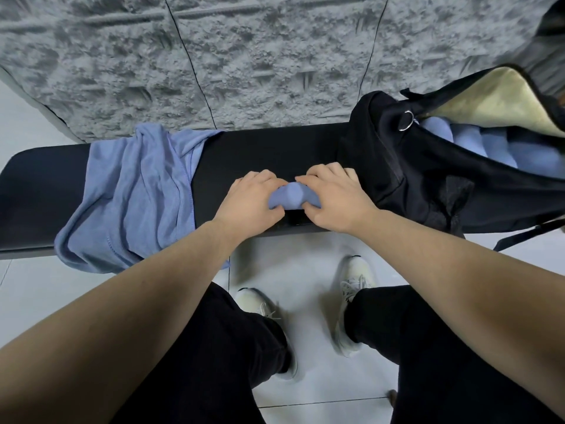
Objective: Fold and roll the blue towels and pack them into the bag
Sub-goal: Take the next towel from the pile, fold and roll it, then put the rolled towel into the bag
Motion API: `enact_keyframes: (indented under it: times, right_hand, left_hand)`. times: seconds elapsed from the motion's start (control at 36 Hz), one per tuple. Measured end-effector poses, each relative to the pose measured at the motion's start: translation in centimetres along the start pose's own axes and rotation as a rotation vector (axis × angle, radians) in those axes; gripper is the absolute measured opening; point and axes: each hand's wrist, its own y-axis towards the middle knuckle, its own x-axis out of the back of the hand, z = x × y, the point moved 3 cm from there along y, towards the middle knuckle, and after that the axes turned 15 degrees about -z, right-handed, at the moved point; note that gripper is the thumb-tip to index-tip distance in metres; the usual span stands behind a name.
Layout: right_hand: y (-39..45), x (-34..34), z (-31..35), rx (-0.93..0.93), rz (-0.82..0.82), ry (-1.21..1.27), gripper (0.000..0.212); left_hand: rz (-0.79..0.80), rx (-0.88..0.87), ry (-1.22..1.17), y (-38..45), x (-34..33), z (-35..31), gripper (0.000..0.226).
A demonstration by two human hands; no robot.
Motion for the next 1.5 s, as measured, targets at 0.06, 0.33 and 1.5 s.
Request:
enact_keyframes:
  times: [0.06, 0.33, 1.5]
  right_hand:
    - [-0.2, 0.1, 0.1, 0.014, -0.048, 0.024, 0.058]
    - [0.4, -0.5, -0.6, -0.01, 0.089, 0.095, 0.063]
    - [-1.7, 10.0, 2.0, -0.421, -0.019, 0.303, 0.047]
  left_hand:
    - [-0.006, 0.028, -0.008, 0.2, -0.2, 0.1, 0.038]
    - [0.03, 0.078, -0.016, 0.5, -0.7, 0.3, 0.052]
    - [-0.19, 0.977, -1.135, 1.9, 4.0, -11.1, 0.073]
